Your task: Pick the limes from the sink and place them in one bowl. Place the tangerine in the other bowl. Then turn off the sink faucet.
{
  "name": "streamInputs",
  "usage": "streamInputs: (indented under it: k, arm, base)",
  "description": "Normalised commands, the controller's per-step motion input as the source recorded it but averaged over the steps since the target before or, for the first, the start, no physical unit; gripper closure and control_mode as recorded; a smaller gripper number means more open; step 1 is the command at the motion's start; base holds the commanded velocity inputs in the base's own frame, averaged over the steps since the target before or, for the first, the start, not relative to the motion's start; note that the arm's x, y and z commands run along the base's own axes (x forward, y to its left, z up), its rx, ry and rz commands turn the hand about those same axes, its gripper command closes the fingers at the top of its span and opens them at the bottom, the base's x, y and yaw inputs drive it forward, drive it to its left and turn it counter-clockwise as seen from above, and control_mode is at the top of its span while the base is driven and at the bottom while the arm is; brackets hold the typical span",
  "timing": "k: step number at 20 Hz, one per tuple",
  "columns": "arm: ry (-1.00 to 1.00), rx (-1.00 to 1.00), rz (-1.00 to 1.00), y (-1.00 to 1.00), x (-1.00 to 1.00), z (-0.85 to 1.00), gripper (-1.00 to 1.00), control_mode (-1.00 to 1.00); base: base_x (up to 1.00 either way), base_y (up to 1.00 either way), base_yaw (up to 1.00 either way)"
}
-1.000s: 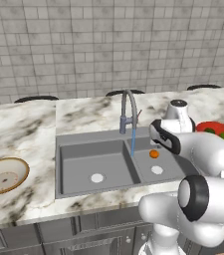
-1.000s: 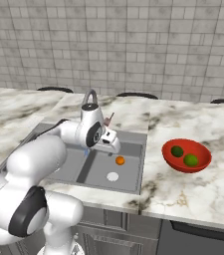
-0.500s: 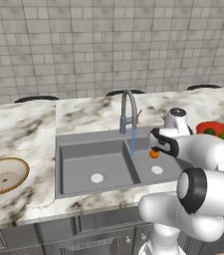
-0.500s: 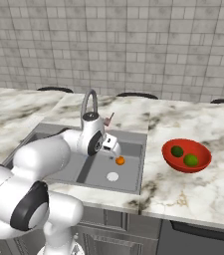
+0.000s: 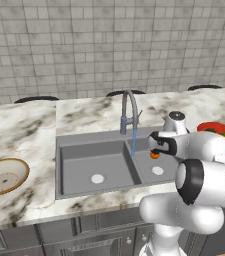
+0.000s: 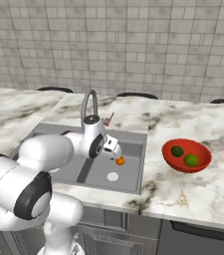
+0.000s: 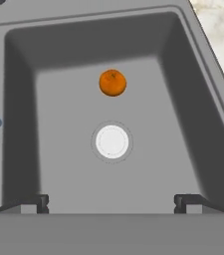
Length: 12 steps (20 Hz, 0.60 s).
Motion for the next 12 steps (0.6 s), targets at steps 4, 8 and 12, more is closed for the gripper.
streamInputs:
  k: [4,8,12]
  arm:
    - [0.0,0.0,0.0,-0.06,0.13,-0.07,-1.0,-1.0]
    - [0.0,0.0,0.0,-0.11,0.11,-0.14,-1.0,-1.0]
    - [0.0,0.0,0.0,-0.08,0.14,-0.14,-1.0,-1.0]
  base:
    - [0.0,0.0,0.0]
    - [0.0,0.0,0.0]
    - [0.0,0.0,0.0]
